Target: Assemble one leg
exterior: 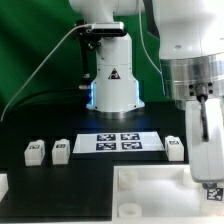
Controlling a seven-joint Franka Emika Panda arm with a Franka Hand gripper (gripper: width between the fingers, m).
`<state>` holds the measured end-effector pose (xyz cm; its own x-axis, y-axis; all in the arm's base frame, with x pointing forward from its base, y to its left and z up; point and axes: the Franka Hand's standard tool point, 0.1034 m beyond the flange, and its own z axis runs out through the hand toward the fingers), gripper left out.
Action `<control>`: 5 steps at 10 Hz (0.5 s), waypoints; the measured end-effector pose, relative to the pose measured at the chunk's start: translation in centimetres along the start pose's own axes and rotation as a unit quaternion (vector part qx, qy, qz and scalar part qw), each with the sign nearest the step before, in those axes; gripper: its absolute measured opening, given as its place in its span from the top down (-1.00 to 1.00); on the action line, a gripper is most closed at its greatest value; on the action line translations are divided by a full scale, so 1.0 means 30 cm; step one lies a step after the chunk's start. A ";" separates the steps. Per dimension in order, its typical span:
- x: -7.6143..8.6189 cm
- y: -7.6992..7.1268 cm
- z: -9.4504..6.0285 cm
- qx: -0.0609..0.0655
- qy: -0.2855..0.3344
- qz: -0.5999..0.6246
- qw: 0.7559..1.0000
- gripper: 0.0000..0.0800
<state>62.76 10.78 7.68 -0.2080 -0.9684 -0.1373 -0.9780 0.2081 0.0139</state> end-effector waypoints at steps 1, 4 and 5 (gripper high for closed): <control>0.000 0.001 0.002 0.000 0.000 -0.005 1.000 0.02; -0.042 0.030 0.024 -0.008 0.018 -0.166 0.986 -0.55; -0.069 0.040 0.027 -0.009 0.019 -0.262 0.965 -0.61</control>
Offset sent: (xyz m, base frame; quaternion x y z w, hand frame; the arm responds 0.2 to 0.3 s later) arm -0.0072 0.0269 -0.0076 -0.0265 0.0508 -0.3308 0.9419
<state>62.03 13.14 7.19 0.3159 -0.9441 -0.0938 -0.9488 -0.3145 -0.0304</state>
